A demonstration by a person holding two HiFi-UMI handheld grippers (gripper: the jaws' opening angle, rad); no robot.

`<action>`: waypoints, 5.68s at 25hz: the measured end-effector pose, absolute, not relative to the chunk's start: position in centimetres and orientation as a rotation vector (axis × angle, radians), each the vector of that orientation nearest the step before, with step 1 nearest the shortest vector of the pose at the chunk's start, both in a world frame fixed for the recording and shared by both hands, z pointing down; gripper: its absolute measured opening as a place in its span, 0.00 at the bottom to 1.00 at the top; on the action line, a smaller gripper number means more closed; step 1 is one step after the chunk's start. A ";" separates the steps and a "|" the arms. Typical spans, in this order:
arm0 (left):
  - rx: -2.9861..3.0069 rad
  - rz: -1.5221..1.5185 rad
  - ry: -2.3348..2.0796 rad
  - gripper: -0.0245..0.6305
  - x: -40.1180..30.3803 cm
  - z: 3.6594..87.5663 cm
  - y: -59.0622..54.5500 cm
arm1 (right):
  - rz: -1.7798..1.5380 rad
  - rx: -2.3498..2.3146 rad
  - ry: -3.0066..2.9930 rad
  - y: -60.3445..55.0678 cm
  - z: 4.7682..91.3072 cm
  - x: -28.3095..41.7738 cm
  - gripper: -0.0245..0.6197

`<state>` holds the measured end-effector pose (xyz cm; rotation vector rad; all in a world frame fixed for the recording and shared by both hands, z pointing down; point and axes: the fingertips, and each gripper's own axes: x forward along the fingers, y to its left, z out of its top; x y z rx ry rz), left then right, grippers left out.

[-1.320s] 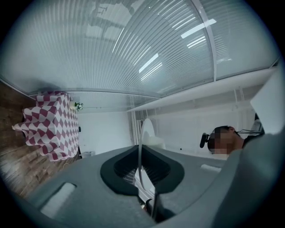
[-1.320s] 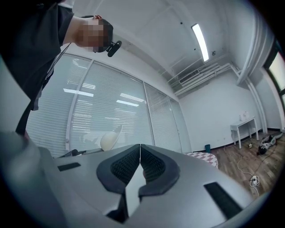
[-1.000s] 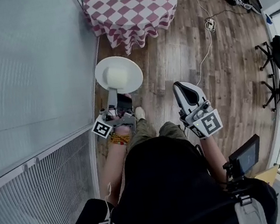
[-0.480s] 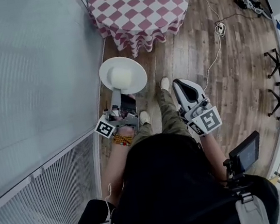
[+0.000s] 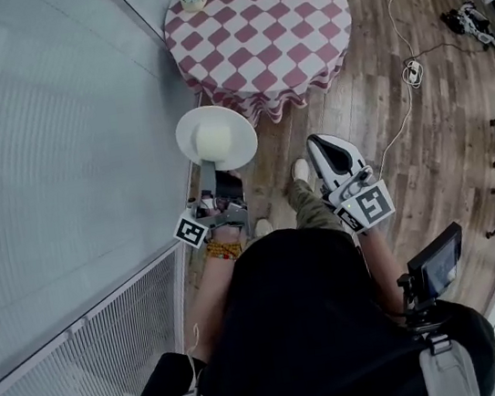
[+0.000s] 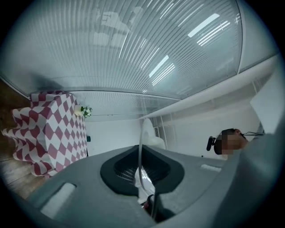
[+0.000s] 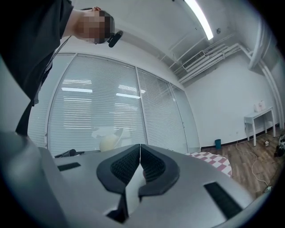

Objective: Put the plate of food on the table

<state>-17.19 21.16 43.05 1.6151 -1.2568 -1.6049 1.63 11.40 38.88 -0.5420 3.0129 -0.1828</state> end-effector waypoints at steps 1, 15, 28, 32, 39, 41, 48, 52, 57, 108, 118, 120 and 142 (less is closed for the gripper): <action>1.615 -1.604 -1.269 0.07 -17.2 42.9 19.8 | -0.193 -0.539 3.012 9.7 38.9 1.8 0.05; 1.583 -1.638 -1.380 0.07 -17.6 41.2 4.7 | -0.297 -0.517 3.022 -7.6 40.5 2.9 0.05; 1.570 -1.579 -1.257 0.07 -23.2 43.8 -7.1 | -0.358 -0.676 3.050 -16.6 41.4 -1.0 0.05; 1.601 -1.584 -1.160 0.07 -24.6 43.7 -11.2 | -0.311 -0.747 3.067 -19.1 39.8 -2.0 0.05; 1.616 -1.472 -1.090 0.07 -24.8 44.6 -17.7 | -0.404 -0.883 3.024 -22.4 41.1 -2.3 0.05; 1.602 -1.436 -1.112 0.07 -24.7 45.0 -19.0 | -0.487 -0.914 2.986 -23.1 41.9 -2.1 0.05; 1.513 -1.384 -1.163 0.07 -24.0 47.6 -23.1 | -0.580 -0.959 2.972 -26.4 44.0 -0.6 0.05; 1.460 -1.357 -1.203 0.07 -23.5 49.5 -26.0 | -0.585 -1.011 2.976 -29.2 44.6 1.0 0.05; 1.429 -1.276 -1.253 0.07 -22.6 52.5 -29.0 | -0.612 -1.081 2.971 -30.4 45.6 3.4 0.05; 0.983 -0.807 -1.383 0.07 -19.5 75.1 -38.3 | -0.719 -1.392 2.952 -33.6 48.4 10.3 0.05; 0.942 -0.796 -1.377 0.07 -20.0 77.2 -38.6 | -0.728 -1.423 2.939 -33.9 48.8 10.9 0.05; 0.944 -0.787 -1.380 0.07 -20.0 77.3 -38.8 | -0.733 -1.431 2.935 -34.0 48.9 11.2 0.05; 0.874 -0.732 -1.379 0.07 -19.7 80.2 -38.4 | -0.694 -1.439 2.973 -33.9 49.0 10.8 0.05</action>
